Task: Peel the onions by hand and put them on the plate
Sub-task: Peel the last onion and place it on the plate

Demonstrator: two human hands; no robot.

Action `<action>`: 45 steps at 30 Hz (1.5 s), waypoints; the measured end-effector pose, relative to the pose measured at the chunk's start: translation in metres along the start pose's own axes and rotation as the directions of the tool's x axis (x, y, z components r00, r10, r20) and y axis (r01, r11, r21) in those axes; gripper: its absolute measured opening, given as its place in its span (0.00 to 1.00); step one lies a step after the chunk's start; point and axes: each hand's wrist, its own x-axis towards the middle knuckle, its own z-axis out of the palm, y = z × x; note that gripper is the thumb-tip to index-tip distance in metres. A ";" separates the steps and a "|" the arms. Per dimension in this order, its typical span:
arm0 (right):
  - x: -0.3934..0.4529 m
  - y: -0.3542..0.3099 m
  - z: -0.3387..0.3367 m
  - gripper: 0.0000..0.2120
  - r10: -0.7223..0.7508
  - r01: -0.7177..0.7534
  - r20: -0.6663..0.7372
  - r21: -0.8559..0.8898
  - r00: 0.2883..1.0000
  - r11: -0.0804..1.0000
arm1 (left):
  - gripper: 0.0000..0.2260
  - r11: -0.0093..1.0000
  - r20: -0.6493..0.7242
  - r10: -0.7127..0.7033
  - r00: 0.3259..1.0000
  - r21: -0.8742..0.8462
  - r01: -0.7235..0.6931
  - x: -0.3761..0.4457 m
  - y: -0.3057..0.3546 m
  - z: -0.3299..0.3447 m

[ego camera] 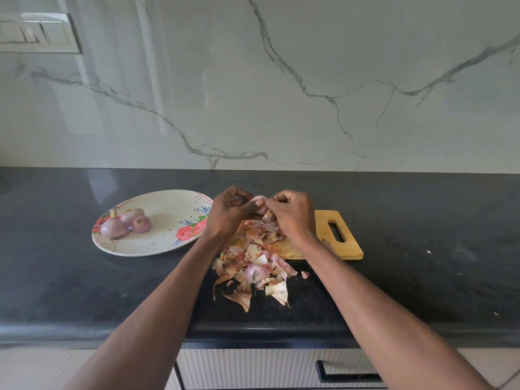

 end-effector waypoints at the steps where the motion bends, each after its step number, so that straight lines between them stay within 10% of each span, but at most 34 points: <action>1: 0.001 -0.001 0.000 0.09 0.067 -0.066 -0.009 0.068 0.998 0.996 | 0.15 0.999 -0.002 -0.014 1.000 -0.030 0.014 0.001 0.000 0.000; 5: 0.007 -0.001 -0.001 0.06 0.246 -0.235 -0.010 0.262 0.969 0.936 | 0.10 0.970 0.011 -0.106 0.994 -0.220 0.106 0.002 0.005 0.001; 26: 0.007 0.005 0.002 0.05 -0.024 0.032 0.098 -0.088 0.995 0.996 | 0.13 0.961 0.001 -0.157 0.988 -0.231 0.153 0.002 0.007 -0.003; 31: 0.006 -0.005 0.000 0.05 0.074 -0.094 0.099 0.221 0.992 0.971 | 0.06 0.919 -0.070 -0.243 0.968 -0.337 0.206 0.007 0.007 -0.003; 45: 0.004 0.005 0.004 0.13 -0.090 0.127 0.178 -0.212 0.980 0.969 | 0.08 0.880 -0.103 -0.309 0.945 -0.408 0.244 0.012 0.003 -0.012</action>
